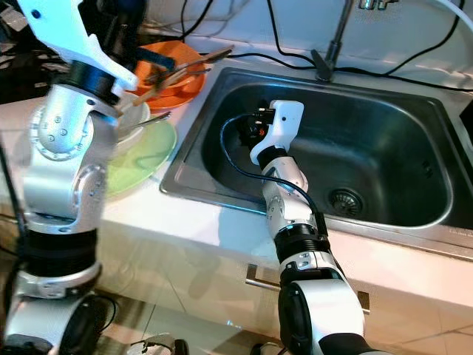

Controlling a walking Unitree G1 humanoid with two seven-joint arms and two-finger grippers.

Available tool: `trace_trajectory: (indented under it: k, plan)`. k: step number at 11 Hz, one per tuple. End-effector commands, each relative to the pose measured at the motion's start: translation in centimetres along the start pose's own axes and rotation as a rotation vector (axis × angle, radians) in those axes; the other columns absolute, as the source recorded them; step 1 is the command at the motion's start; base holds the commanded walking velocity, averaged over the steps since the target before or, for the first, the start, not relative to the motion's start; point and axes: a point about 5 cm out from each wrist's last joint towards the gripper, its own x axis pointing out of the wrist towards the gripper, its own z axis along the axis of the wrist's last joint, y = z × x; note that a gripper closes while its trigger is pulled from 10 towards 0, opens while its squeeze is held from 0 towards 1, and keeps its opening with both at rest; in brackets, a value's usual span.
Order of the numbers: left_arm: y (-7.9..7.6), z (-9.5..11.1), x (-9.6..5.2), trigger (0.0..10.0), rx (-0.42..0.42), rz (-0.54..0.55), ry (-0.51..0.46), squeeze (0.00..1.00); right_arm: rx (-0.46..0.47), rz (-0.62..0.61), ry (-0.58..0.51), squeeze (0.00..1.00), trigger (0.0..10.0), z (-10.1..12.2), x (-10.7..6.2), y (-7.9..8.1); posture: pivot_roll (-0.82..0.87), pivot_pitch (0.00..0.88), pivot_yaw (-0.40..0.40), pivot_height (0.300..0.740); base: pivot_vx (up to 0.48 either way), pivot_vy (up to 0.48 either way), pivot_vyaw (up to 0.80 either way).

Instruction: Kitchen organization

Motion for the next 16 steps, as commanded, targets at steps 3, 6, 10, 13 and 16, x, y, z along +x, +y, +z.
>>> trace_trajectory:
  k: [3, 6, 10, 13, 16]
  plan:
    - [-1.0, 0.3, 0.4, 10.0, -0.072, -0.053, -0.041, 0.0, -0.055, -0.05, -0.072, 1.0, 10.0, 2.3, 0.1, -2.4, 0.15, 0.005, 0.004, 0.74, 0.0, 0.0, 0.0]
    - [-2.0, -0.5, 0.3, 10.0, -0.168, -0.089, -0.015, 0.0, -0.158, -0.082, -0.178, 0.0, 10.0, 6.7, 0.1, -5.2, 0.14, 0.018, 0.008, 0.74, 0.0, 0.0, 0.0]
    - [-3.2, -2.4, -0.1, 10.0, -0.284, -0.117, 0.051, 0.0, -0.27, 0.286, -0.176, 0.0, 10.0, 9.3, -1.2, -3.9, 0.12, 0.035, 0.021, 0.74, 0.0, 0.0, 0.0]
    - [-3.0, -4.0, -0.8, 10.0, -0.412, -0.101, 0.102, 0.0, -0.292, 0.464, -0.078, 0.0, 10.0, 8.1, -3.3, -3.3, 0.1, 0.046, 0.042, 0.74, 0.0, 0.0, 0.0]
    - [-3.7, -4.5, -1.1, 10.0, -0.45, -0.147, 0.133, 0.0, -0.25, 0.555, -0.058, 0.0, 10.0, 7.9, -4.2, -2.2, 0.1, 0.05, 0.055, 0.74, 0.0, 0.0, 0.0]
